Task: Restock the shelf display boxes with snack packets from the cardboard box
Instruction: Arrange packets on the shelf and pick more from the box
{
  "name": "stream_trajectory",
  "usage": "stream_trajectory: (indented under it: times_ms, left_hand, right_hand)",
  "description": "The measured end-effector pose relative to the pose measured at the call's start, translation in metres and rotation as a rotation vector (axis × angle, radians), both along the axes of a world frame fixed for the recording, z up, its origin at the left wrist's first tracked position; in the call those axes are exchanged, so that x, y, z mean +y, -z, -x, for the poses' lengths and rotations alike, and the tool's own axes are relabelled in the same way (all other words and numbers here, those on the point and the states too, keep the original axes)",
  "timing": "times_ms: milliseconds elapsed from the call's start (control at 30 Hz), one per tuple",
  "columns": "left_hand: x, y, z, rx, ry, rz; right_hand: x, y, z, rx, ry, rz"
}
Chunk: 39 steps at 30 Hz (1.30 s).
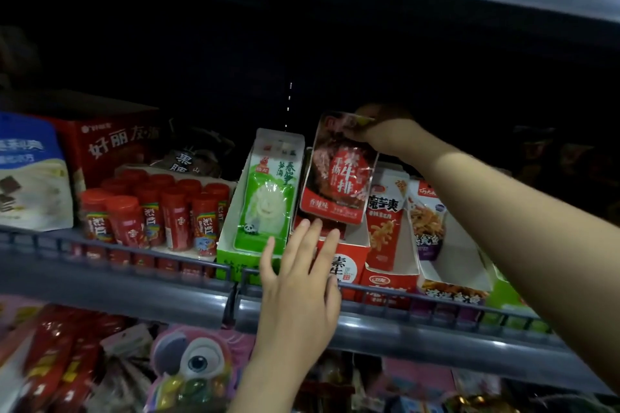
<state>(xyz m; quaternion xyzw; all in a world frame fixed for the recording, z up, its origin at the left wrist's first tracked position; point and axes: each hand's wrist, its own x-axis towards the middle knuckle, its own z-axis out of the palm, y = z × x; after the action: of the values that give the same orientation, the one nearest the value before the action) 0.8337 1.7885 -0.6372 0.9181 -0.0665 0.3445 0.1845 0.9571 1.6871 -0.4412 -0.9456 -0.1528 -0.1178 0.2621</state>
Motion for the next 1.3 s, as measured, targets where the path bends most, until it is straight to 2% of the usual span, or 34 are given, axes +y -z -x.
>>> stream_trajectory:
  times_ms: [67,233,333,600,833,967,1067,1167,1233,1300]
  left_hand:
    - [-0.001,0.001,-0.001,0.0,-0.006,-0.008]
    - [-0.001,0.002,-0.002,-0.002,-0.027,-0.021]
    - [-0.001,0.002,-0.002,-0.008,-0.033,-0.023]
    - [-0.002,0.003,-0.003,-0.028,-0.033,-0.008]
    - [-0.001,0.003,-0.002,-0.063,-0.02,-0.009]
    - [-0.003,0.003,-0.001,-0.026,-0.028,0.002]
    - [-0.01,-0.002,0.007,-0.028,-0.012,0.045]
    - [-0.023,-0.008,0.024,-0.07,0.058,0.109]
    - [-0.035,-0.007,0.039,-0.075,0.113,0.183]
    - [-0.045,-0.005,0.057,0.015,0.159,0.287]
  right_hand:
    - [0.004,0.016,-0.004,0.007,-0.035,0.016]
    - [0.006,0.051,-0.02,-0.066,-0.023,0.206]
    - [0.005,0.064,-0.03,-0.172,0.006,0.3]
    - [0.003,0.069,-0.036,-0.404,0.028,0.374]
    - [-0.01,0.076,-0.04,-0.429,0.05,0.299]
    - [-0.019,0.074,-0.025,-0.409,0.017,0.13]
    - [-0.029,0.074,0.006,-0.398,0.008,0.059]
    - [-0.046,0.085,0.045,-0.477,-0.019,-0.059]
    - [-0.061,0.095,0.076,-0.438,-0.037,-0.172]
    - [-0.076,0.109,0.107,-0.364,-0.055,-0.248]
